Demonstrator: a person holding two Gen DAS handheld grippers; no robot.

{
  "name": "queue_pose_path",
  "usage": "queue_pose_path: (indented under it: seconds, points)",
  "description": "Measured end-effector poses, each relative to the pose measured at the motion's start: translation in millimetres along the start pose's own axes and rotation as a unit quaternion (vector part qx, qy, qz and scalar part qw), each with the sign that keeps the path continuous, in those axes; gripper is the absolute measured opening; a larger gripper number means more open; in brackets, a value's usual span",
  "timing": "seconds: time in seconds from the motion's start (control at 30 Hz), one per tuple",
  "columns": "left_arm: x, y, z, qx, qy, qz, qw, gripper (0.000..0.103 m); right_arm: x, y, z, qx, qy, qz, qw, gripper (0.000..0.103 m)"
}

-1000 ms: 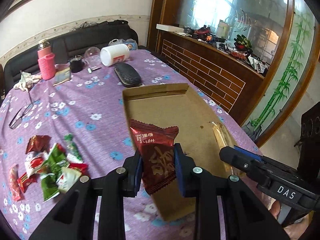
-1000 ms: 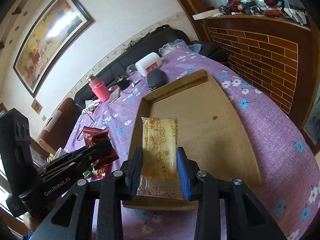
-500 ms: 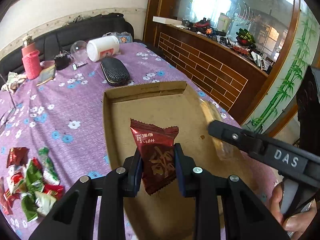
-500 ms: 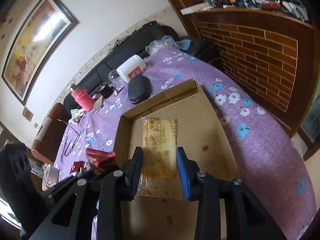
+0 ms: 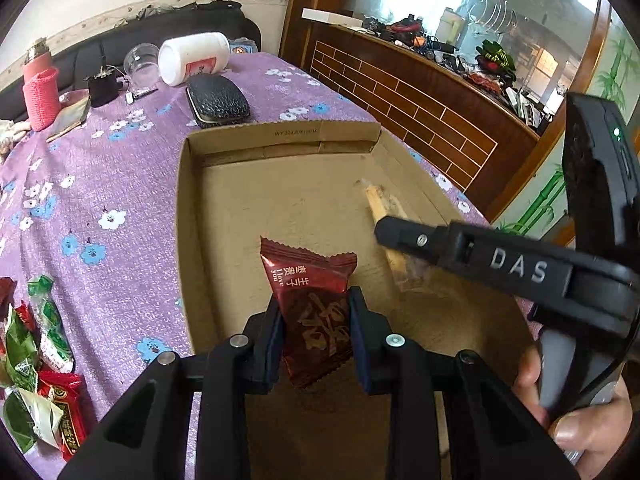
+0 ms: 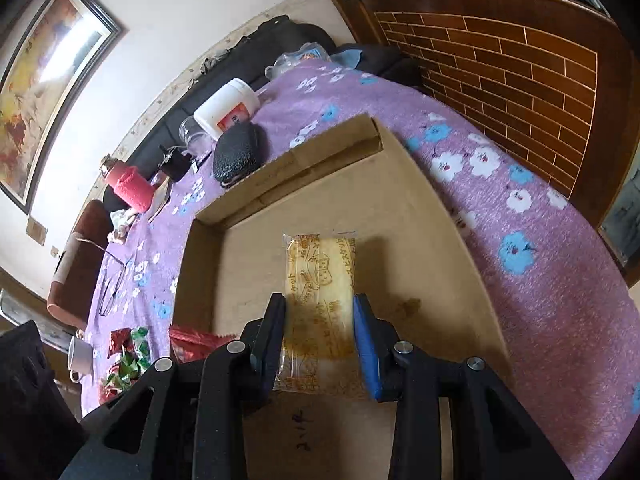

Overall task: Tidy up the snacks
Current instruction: 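Carry the biscuit and the red pouch over the cardboard tray with both grippers, then open the left gripper dropping the red pouch while the right gripper releases the biscuit in the tray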

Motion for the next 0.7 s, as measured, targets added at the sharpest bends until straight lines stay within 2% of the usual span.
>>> queue_pose_path:
  seconds: [0.3,0.5,0.7]
  points:
    - [-4.0,3.5,-1.3,-0.006,-0.015,-0.005,0.9999,0.027,3.7,6.6,-1.9,-0.019,0.009,0.012,1.000,0.038]
    - [-4.6,2.8,-0.7,-0.003,-0.016,-0.002,0.9999,0.035,3.0,7.0,-4.3,-0.022,0.008,0.019,1.000,0.038]
    - [-9.2,1.2,0.6,0.003,-0.031,-0.005,0.9995,0.045,2.9,-0.6,-4.8,0.000,0.009,0.027,1.000,0.039]
Point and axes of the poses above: each gripper's, at about its wrist camera, not at the fingertips, and y roughly the way its jaws point, x to its right, z to its top, the point moved 2 cm from there along y, roughly the way its jaws point, and after that the axes turned 2 degrees about z, right-handed, at the moved point
